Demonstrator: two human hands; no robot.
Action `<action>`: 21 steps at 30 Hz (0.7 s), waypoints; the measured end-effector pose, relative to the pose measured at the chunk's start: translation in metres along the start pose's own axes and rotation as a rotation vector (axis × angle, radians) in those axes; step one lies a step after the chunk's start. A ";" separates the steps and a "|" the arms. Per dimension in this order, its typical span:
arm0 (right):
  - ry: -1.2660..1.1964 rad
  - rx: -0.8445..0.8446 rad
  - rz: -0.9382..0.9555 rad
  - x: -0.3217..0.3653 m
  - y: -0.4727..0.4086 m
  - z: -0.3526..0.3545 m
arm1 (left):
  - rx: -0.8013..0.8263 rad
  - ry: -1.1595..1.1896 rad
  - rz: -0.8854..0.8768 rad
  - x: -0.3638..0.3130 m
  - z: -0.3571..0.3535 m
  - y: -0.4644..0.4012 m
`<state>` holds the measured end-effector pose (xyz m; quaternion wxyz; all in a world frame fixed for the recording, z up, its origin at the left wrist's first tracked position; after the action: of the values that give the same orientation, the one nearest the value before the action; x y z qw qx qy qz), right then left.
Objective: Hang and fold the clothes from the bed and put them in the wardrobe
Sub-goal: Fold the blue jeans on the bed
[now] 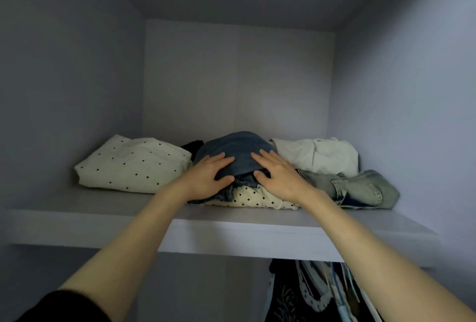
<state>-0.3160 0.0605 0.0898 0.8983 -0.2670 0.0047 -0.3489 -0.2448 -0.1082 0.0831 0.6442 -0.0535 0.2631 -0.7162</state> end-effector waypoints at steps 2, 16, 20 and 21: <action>0.005 -0.003 -0.005 0.003 0.028 0.009 | -0.058 0.079 -0.026 -0.010 0.008 0.020; -0.071 -0.192 -0.419 0.060 0.279 0.027 | 0.112 0.524 -0.306 -0.118 -0.050 0.194; -0.098 -0.130 -0.548 0.079 0.358 0.022 | 0.251 0.568 -0.349 -0.151 -0.073 0.243; -0.100 -0.130 -0.592 0.084 0.382 0.024 | 0.280 0.588 -0.369 -0.164 -0.080 0.255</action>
<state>-0.0095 0.2533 -0.0590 0.7376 -0.3306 -0.0953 -0.5810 -0.0226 0.0645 -0.0558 0.4024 0.1964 0.3224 -0.8340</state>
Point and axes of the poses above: each hand's wrist, its own y-axis away from the middle knuckle, its own z-axis out of the back of the hand, x = y × z, the point moved 3 cm from there along -y, towards the middle knuckle, and after that the axes turned 2 degrees about -z, right-handed, at the moved point
